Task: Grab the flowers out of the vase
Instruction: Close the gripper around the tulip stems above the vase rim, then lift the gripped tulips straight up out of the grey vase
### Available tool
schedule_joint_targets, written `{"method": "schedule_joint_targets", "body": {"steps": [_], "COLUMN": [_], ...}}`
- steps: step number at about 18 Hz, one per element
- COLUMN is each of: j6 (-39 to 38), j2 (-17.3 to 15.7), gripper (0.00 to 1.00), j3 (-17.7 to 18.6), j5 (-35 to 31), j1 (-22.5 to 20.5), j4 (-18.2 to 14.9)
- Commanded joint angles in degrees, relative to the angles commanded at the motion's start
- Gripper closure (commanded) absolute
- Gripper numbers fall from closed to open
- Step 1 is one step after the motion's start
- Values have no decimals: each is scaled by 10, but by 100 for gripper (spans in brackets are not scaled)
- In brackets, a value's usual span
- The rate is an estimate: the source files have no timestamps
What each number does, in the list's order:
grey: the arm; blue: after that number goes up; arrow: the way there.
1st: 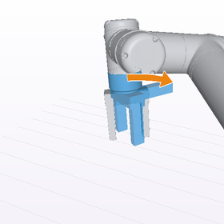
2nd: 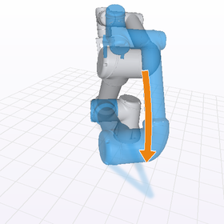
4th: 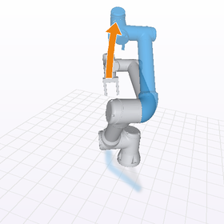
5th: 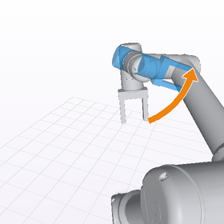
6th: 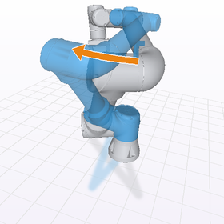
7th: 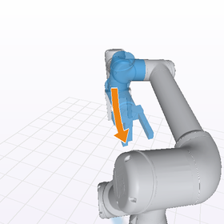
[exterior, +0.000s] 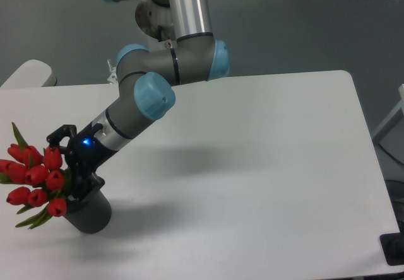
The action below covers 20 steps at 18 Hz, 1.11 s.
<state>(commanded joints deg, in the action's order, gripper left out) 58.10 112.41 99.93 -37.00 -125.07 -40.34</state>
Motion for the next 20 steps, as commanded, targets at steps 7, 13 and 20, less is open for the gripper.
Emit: {"method": "schedule_joint_targets", "body": {"steps": [7,13,20], "j6": [0,1,0], "j2": [-3,-5,-7], "gripper": [19,46,50], "j3": [0,0,-1], "j5": [-2,-2,-2], "j1": [0,-1,-3], "j4": [0,1,0]}}
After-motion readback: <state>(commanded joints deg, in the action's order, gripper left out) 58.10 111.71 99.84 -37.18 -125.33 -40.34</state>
